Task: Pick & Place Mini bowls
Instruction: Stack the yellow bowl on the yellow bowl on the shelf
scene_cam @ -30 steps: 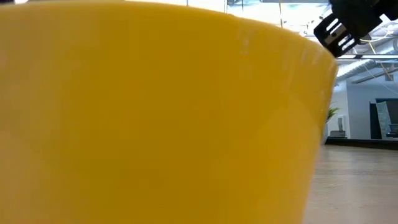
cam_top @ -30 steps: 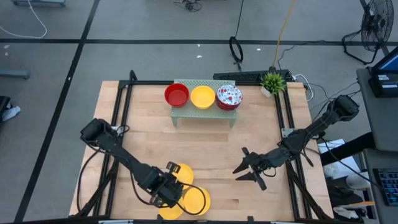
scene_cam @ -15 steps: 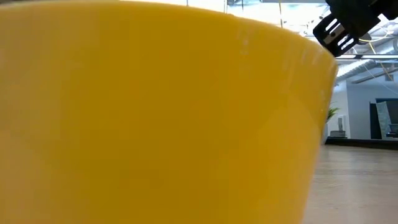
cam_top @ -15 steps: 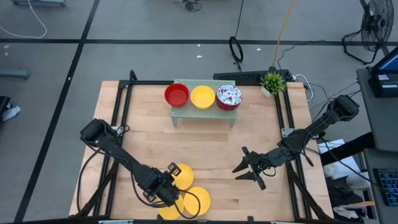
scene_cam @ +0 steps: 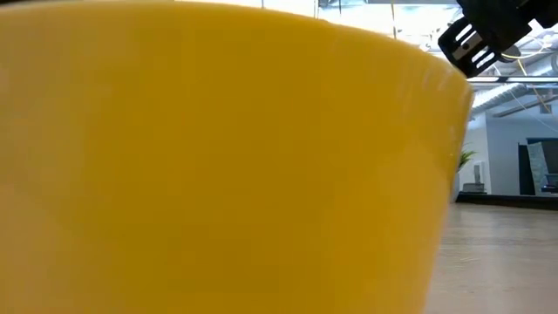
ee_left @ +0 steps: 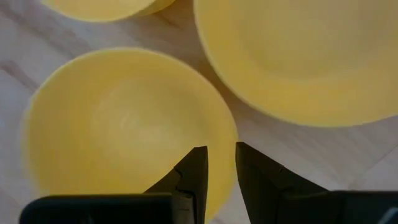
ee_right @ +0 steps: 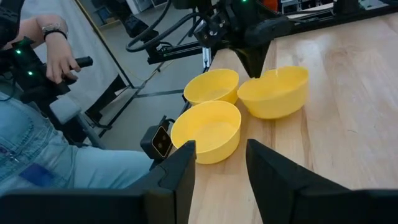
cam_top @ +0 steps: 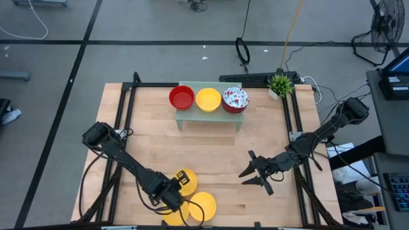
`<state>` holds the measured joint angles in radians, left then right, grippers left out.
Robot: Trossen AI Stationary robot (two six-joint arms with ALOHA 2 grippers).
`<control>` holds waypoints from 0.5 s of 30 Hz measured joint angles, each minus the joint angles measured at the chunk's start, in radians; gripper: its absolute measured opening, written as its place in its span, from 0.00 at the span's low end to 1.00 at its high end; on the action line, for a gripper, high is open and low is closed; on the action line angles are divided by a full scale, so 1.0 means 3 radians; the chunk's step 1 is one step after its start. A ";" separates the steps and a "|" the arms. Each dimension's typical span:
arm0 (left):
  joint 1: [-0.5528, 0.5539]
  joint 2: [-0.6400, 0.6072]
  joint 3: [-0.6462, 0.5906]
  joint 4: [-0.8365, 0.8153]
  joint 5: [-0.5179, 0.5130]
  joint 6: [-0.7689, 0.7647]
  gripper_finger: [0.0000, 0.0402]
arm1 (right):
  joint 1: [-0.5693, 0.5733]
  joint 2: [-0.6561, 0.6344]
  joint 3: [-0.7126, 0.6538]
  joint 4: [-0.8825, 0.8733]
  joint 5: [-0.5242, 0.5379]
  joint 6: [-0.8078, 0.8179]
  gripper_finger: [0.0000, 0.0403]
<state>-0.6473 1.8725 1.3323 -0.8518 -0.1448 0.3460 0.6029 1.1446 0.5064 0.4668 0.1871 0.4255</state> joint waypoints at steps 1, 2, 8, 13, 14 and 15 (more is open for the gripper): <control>0.0000 0.0000 -0.0025 0.0043 0.0036 0.0002 0.22 | 0.0000 0.0000 0.0000 0.0001 0.0000 0.0000 0.33; 0.0002 0.0000 -0.0048 0.0080 0.0050 0.0006 0.22 | 0.0000 0.0000 0.0000 0.0001 -0.0001 0.0000 0.33; 0.0003 0.0000 -0.0065 0.0140 -0.0167 0.0046 0.22 | 0.0000 0.0000 0.0000 0.0001 -0.0003 -0.0077 0.33; 0.0003 0.0000 -0.0062 0.0140 -0.0220 0.0035 0.22 | 0.0000 0.0000 0.0000 0.0001 -0.0003 -0.0090 0.33; 0.0003 0.0000 -0.0062 0.0140 -0.0220 0.0019 0.22 | 0.0000 0.0000 0.0000 0.0000 -0.0003 -0.0090 0.33; 0.0003 0.0000 -0.0062 0.0140 -0.0220 -0.0009 0.22 | 0.0000 0.0000 0.0000 0.0000 -0.0003 -0.0090 0.33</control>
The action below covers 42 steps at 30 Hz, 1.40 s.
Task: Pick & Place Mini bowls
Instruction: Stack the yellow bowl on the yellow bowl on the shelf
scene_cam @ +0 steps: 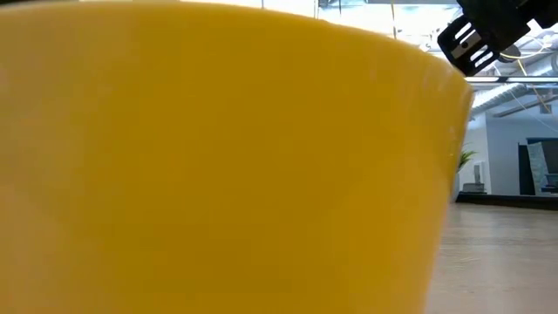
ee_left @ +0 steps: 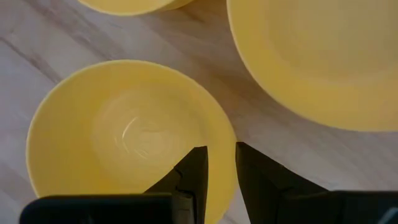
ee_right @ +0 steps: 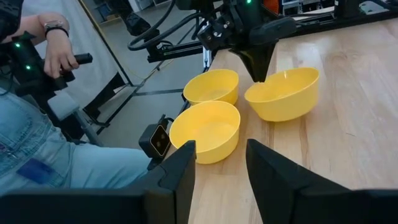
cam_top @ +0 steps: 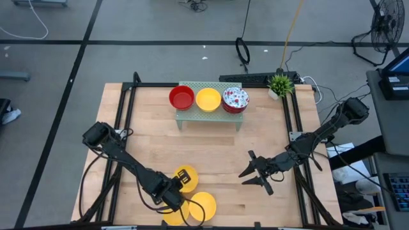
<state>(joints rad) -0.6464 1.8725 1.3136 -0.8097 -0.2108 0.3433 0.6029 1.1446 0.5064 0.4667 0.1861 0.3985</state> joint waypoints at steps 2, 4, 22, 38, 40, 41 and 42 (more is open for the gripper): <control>0.0000 0.0000 0.0009 -0.0003 0.0000 -0.0064 0.22 | 0.0000 0.0000 0.0000 0.0000 -0.0001 0.0000 0.33; -0.0010 0.0000 0.0062 -0.0012 0.0000 -0.0146 0.22 | 0.0000 0.0000 0.0000 0.0000 -0.0001 0.0000 0.33; 0.0136 0.0029 0.0220 0.0003 0.0018 -0.0483 0.22 | -0.0001 0.0000 0.0001 0.0000 -0.0013 -0.0085 0.33; 0.0276 0.0031 0.0033 0.0281 0.0196 -0.0638 0.22 | 0.0000 0.0000 0.0001 -0.0003 -0.0016 -0.0197 0.33; 0.0315 0.0031 0.0033 0.0276 0.0187 -0.0654 0.22 | 0.0000 0.0000 0.0001 -0.0001 -0.0016 -0.0197 0.33; 0.0332 0.0033 0.0033 0.0276 0.0186 -0.0661 0.22 | 0.0000 0.0000 0.0001 -0.0001 -0.0016 -0.0197 0.33; 0.0351 0.0052 0.0033 0.0287 0.0187 -0.0669 0.22 | 0.0000 0.0000 0.0001 -0.0003 -0.0016 -0.0197 0.33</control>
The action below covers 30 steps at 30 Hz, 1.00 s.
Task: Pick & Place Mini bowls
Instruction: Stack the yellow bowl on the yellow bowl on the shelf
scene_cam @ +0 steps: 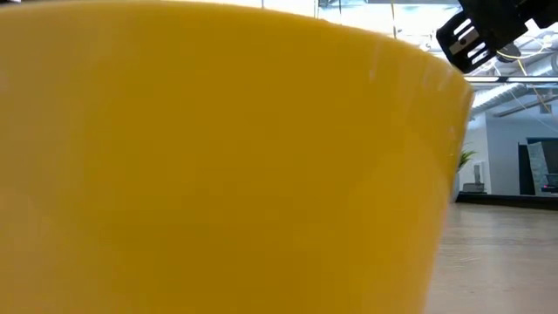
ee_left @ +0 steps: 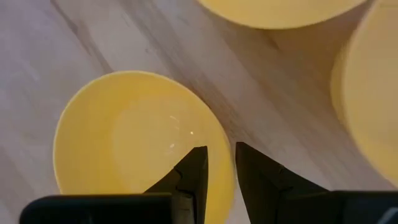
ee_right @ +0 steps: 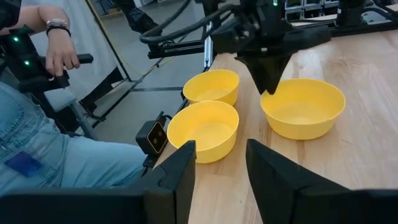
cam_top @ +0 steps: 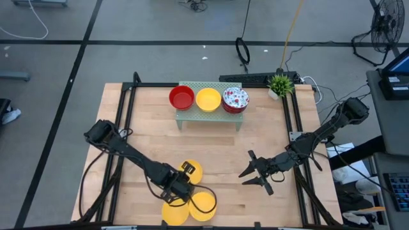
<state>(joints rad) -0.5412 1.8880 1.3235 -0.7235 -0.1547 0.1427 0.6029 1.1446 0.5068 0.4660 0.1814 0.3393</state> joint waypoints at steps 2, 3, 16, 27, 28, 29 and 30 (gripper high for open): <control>0.0019 0.0036 -0.0001 0.0004 0.0027 -0.0033 0.22 | 0.0000 0.0000 0.0000 0.0001 0.0000 0.0000 0.33; 0.0023 0.0067 -0.0001 0.0008 0.0076 -0.0050 0.22 | 0.0000 0.0000 0.0000 -0.0002 -0.0001 0.0000 0.33; 0.0030 0.0203 0.0000 0.0122 -0.0102 0.0055 0.13 | 0.0000 0.0000 0.0003 -0.0022 -0.0009 -0.0001 0.33; 0.0067 0.0134 0.0311 0.0025 -0.0170 0.0075 0.02 | 0.0000 0.0001 0.0003 -0.0055 -0.0009 -0.0051 0.33; 0.0077 0.0114 0.0388 -0.0075 -0.0244 0.0115 0.02 | 0.0000 0.0001 0.0003 -0.0055 -0.0009 -0.0051 0.33; 0.0091 0.0092 0.0471 -0.0177 -0.0346 0.0158 0.02 | 0.0000 0.0001 0.0003 -0.0055 -0.0009 -0.0051 0.33; 0.0117 0.0073 0.0571 -0.0267 -0.0437 0.0206 0.01 | 0.0000 0.0001 0.0003 -0.0057 -0.0009 -0.0051 0.33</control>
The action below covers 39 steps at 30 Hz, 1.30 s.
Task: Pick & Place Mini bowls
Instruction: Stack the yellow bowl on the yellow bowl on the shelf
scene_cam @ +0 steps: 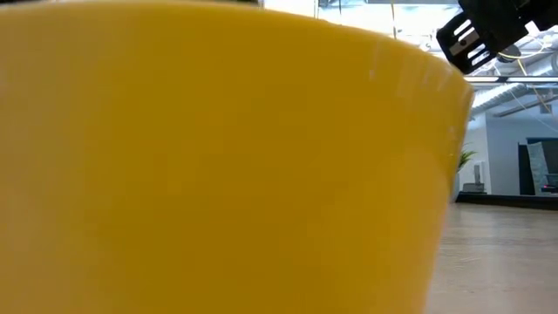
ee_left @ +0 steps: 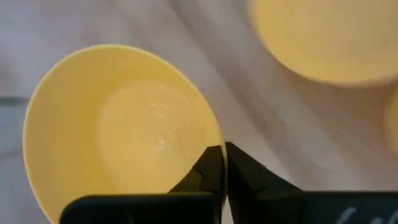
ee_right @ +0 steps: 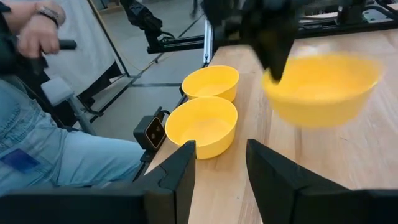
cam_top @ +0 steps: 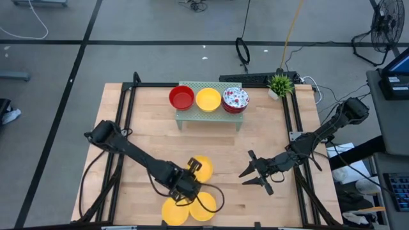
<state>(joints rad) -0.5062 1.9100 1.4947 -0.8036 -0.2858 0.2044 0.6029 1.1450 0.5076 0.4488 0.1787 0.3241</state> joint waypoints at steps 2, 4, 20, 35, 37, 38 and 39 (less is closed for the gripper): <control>0.0047 -0.0055 0.0219 -0.0116 -0.0134 0.0104 0.01 | 0.0000 0.0000 0.0000 -0.0026 -0.0001 0.0000 0.33; 0.0102 -0.0136 0.0404 -0.0218 -0.0243 0.0221 0.02 | 0.0000 0.0000 0.0000 -0.0039 0.0000 0.0000 0.33; 0.1430 -0.0736 0.0776 -0.0207 -0.0106 0.0782 0.02 | 0.0001 0.0000 -0.0001 -0.0044 0.0000 -0.0432 0.33; 0.2455 -0.0472 0.0773 -0.0074 0.0631 0.0852 0.03 | 0.0001 -0.0001 0.0000 -0.0080 -0.0001 -0.0612 0.33; 0.2497 -0.0454 0.0771 -0.0108 0.0630 0.0859 0.03 | 0.0003 -0.0001 -0.0001 -0.0093 -0.0001 -0.0612 0.33; 0.2509 -0.0439 0.0770 -0.0123 0.0632 0.0875 0.02 | 0.0003 -0.0001 -0.0001 -0.0100 -0.0001 -0.0612 0.33; 0.2519 -0.0420 0.0778 -0.0082 0.0634 0.0894 0.02 | 0.0003 -0.0001 -0.0001 -0.0115 -0.0001 -0.0612 0.33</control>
<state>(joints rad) 0.2495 1.7840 1.7280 -0.8283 -0.0955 0.4727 0.6037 1.1446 0.5072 0.4142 0.1785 0.1406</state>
